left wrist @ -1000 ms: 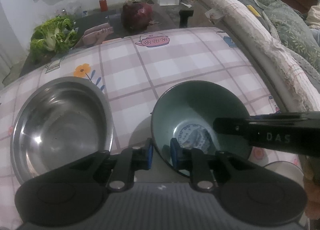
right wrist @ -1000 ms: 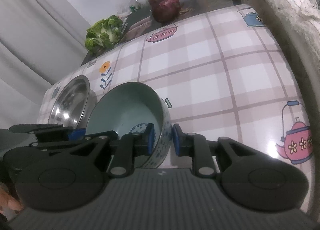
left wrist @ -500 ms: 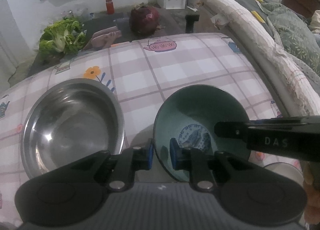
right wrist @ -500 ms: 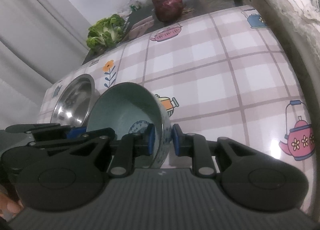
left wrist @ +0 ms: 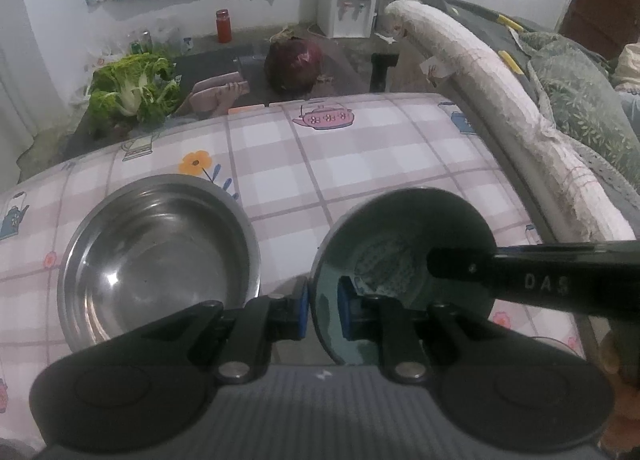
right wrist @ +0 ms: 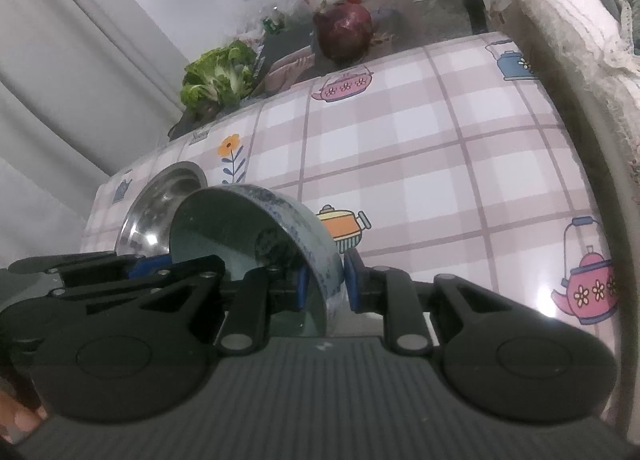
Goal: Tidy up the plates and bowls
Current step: 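Lift the green bowl with the right tool and move it over the steel bowl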
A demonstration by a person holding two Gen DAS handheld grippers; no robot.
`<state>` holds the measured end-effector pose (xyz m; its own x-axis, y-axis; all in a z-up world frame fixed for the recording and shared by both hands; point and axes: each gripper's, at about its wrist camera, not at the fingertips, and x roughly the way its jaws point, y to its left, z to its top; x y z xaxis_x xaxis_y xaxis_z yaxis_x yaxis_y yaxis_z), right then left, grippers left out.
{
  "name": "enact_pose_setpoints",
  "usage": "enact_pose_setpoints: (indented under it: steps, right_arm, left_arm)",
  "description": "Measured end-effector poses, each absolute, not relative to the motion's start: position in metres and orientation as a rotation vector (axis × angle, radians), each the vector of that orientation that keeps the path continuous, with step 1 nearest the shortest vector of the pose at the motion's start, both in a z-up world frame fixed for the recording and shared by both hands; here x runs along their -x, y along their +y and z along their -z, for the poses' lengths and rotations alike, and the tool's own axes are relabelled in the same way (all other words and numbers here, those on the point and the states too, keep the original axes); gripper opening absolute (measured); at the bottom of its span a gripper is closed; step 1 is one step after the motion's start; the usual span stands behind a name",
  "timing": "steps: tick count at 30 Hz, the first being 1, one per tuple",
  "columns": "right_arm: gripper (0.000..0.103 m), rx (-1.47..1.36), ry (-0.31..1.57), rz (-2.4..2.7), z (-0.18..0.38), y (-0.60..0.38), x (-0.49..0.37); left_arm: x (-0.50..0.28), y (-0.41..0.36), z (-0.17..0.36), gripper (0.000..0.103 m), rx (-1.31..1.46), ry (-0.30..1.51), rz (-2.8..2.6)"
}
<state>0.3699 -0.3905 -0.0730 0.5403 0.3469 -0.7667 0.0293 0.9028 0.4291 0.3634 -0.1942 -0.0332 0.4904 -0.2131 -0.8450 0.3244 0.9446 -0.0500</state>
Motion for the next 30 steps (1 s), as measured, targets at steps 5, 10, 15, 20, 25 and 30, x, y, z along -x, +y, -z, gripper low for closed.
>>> enact_pose_setpoints:
  steps: [5,10,15,20,25,30]
  right_arm:
    - [0.016,-0.427,0.979,-0.195,0.065,-0.39,-0.368]
    - [0.016,-0.415,0.956,-0.209,0.049,-0.383,-0.369]
    - [0.016,-0.406,0.926,-0.245,0.029,-0.366,-0.378]
    - [0.016,-0.387,0.907,-0.298,0.014,-0.334,-0.393]
    - [0.016,-0.386,0.917,-0.354,0.016,-0.296,-0.415]
    - [0.016,-0.381,0.976,-0.38,0.037,-0.262,-0.435]
  left_arm:
    - [-0.361,-0.187,0.027,0.014,-0.102,0.997,0.333]
    - [-0.36,-0.177,0.013,0.014,-0.078,0.97,0.321]
    - [-0.361,-0.156,-0.006,0.014,-0.06,0.933,0.288]
    - [-0.365,-0.125,-0.022,0.014,-0.042,0.895,0.224]
    - [-0.375,-0.093,-0.024,0.014,-0.037,0.887,0.146]
    - [-0.387,-0.07,-0.006,0.014,-0.034,0.916,0.088]
